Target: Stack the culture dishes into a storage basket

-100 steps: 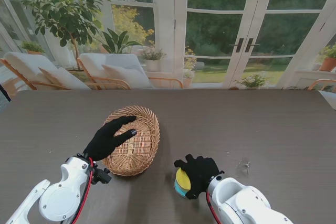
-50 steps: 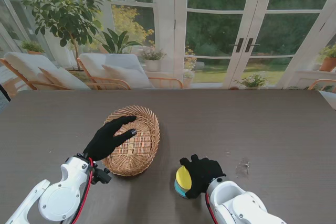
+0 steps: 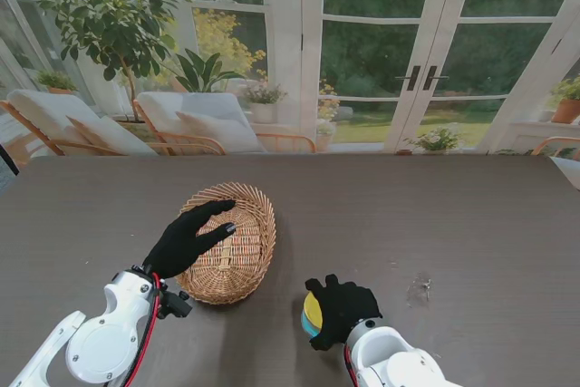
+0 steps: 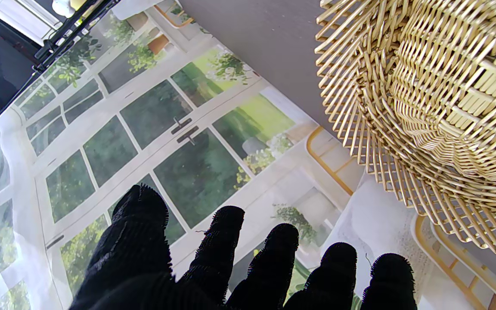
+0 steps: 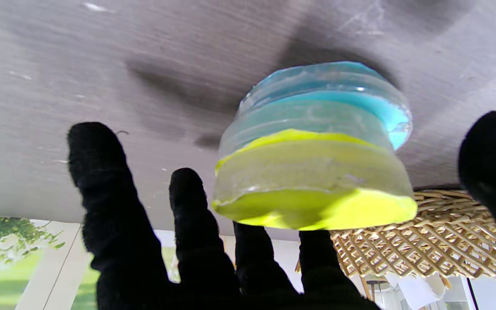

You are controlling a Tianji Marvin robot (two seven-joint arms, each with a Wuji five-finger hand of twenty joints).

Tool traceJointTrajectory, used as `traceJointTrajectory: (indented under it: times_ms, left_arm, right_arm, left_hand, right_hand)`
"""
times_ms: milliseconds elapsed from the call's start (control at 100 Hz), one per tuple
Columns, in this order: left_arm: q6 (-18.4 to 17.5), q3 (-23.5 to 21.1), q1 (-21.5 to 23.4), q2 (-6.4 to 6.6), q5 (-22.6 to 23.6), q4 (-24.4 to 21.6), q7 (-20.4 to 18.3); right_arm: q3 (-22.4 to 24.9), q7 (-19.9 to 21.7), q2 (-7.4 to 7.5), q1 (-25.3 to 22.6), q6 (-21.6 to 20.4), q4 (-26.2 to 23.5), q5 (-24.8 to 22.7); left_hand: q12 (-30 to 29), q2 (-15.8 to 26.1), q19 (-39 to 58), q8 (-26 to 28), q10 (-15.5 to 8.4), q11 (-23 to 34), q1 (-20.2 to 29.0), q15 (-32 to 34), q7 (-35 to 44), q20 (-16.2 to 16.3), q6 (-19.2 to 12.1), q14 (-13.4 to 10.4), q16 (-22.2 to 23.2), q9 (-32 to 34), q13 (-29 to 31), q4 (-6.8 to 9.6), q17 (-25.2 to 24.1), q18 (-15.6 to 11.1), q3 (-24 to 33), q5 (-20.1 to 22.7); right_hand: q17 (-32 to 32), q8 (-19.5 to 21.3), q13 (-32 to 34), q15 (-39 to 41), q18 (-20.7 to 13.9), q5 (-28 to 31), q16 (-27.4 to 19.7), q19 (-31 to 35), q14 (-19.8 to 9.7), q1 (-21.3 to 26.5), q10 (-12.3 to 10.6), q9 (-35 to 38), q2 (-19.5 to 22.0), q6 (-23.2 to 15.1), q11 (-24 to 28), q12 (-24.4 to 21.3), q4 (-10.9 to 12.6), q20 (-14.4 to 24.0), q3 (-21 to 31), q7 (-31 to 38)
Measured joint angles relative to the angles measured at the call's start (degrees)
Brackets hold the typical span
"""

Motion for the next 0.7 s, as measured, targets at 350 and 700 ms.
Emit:
traceJointTrajectory:
  times_ms: [350, 700]
  left_arm:
    - [0.06, -0.02, 0.13, 0.0, -0.01, -0.03, -0.07]
    - [0.04, -0.02, 0.12, 0.01, -0.1, -0.02, -0.14]
  right_arm:
    - [-3.34, -1.96, -0.38, 2.16, 3.7, 2.08, 1.7]
    - [-5.32, -4.14, -0.8, 3.31, 6.68, 3.43, 4.44]
  left_hand:
    - [0.0, 0.0, 0.0, 0.0, 0.0, 0.0, 0.0, 0.0, 0.0, 0.0, 0.0, 0.0, 0.0, 0.0, 0.0, 0.0, 0.0, 0.0, 0.0, 0.01]
    - [0.0, 0.0, 0.0, 0.0, 0.0, 0.0, 0.0, 0.0, 0.0, 0.0, 0.0, 0.0, 0.0, 0.0, 0.0, 0.0, 0.0, 0.0, 0.0, 0.01]
  right_hand:
    - [0.0, 0.55, 0.0, 0.0, 0.04, 0.0, -0.44, 1.08, 0.0, 0.82, 0.0, -2.33, 0.0, -1.42, 0.64, -0.03, 0.0, 0.0, -0.03, -2.87]
    - [0.0, 5.13, -0.06, 2.44, 0.06, 0.0, 0.46, 4.86, -0.61, 4.42, -0.04, -3.59, -0.27, -3.34, 3.5, 1.61, 0.0, 0.0, 0.03, -2.99]
